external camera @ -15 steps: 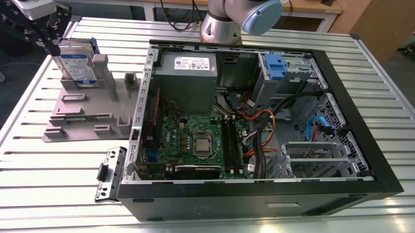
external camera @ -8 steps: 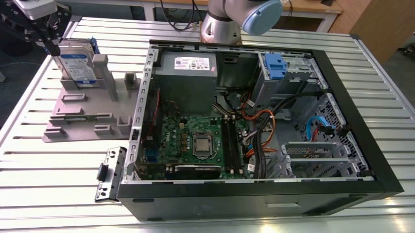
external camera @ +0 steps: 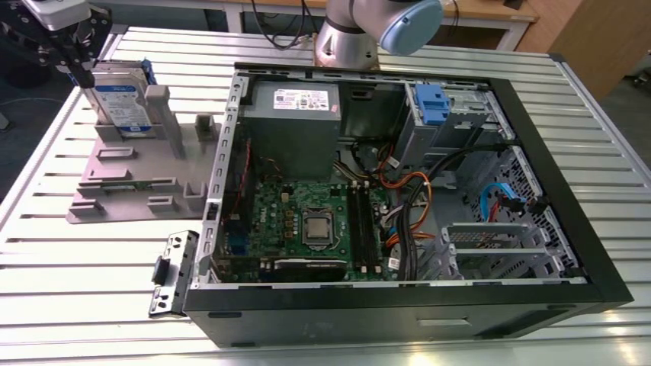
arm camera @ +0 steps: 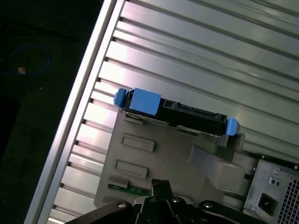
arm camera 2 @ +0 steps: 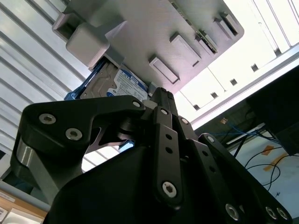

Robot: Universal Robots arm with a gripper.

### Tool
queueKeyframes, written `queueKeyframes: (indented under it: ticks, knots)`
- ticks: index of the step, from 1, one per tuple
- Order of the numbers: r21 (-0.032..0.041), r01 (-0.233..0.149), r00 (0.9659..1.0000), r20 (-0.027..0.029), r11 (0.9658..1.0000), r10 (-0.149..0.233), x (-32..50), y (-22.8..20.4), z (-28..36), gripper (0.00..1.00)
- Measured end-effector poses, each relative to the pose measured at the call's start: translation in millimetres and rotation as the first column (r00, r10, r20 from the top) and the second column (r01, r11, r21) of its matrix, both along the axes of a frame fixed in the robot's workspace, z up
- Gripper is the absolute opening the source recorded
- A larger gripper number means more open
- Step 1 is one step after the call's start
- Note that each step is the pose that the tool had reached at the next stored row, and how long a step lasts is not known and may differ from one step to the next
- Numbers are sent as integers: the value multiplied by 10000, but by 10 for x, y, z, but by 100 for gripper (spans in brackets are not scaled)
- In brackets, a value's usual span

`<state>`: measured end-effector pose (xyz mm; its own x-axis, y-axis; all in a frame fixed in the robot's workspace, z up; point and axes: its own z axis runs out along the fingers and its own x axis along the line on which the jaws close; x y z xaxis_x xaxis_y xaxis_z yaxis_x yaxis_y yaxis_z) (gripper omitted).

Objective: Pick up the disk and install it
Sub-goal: 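Pick up the disk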

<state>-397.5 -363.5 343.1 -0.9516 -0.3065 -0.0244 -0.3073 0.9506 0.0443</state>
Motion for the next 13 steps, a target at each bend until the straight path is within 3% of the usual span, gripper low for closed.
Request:
queueKeyframes:
  ticks: [13]
  knots:
    - [0, -249, 9997, 0, 9997, 249, 0, 0, 0, 10]
